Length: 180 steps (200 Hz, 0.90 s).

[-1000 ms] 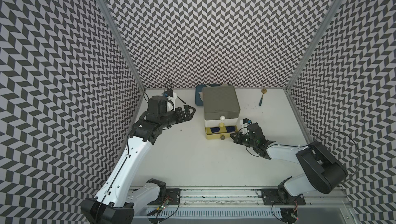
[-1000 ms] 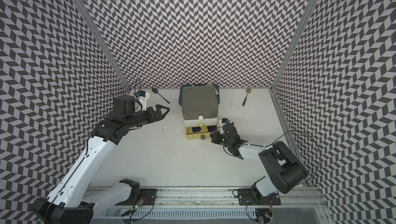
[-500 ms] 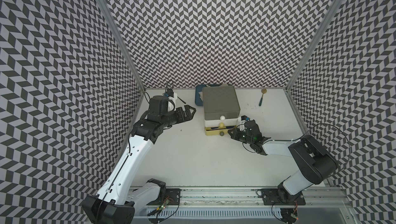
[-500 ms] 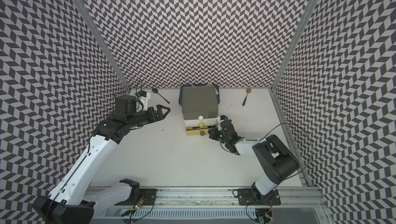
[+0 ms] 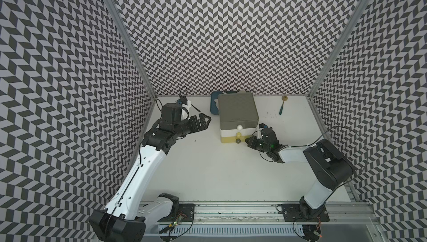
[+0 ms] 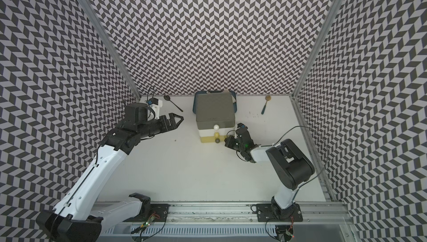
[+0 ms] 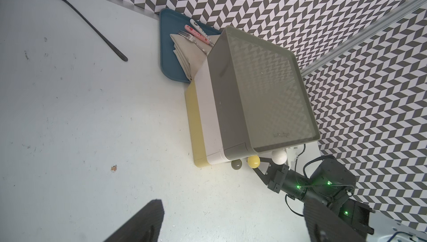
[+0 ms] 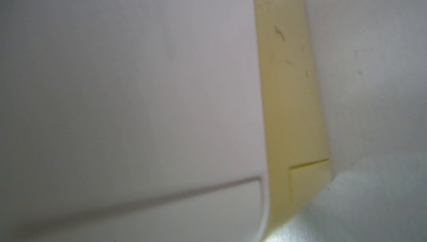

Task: Place the brooch boxes into the drawer by color
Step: Close the drawer in the storage box.

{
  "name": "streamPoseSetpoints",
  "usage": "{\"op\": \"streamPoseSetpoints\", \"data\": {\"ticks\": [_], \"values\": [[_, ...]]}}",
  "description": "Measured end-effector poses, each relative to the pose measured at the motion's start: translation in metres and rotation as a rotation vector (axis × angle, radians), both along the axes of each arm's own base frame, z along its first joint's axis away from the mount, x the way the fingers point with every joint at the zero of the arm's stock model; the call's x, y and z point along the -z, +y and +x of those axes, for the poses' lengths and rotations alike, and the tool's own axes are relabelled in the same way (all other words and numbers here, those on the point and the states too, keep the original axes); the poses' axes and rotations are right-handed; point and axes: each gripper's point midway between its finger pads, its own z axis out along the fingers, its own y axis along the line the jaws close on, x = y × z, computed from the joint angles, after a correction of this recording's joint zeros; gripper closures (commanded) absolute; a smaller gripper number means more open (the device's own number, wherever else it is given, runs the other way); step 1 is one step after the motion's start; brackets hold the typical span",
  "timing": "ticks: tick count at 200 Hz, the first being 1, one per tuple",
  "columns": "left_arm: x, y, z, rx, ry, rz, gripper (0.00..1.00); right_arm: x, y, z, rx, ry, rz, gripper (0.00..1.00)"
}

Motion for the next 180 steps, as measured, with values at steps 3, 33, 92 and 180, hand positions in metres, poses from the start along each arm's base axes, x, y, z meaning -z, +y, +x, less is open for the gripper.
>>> {"op": "streamPoseSetpoints", "data": {"ticks": [3,33,92,180], "values": [[0.0,0.0,0.0,0.0,0.001,0.001,0.0,0.0,0.0,0.0,0.0,0.0,0.0,1.0],[0.002,0.002,0.002,-0.013,0.003,0.009,0.0,-0.001,0.0,0.0,-0.003,-0.004,-0.005,0.75],[0.001,0.01,0.004,-0.049,-0.01,0.027,0.0,-0.063,-0.017,-0.019,-0.008,-0.166,-0.009,0.5],[-0.031,0.043,0.01,-0.179,-0.129,0.161,0.0,-0.174,-0.092,-0.06,0.143,-0.473,-0.191,0.04]]}}
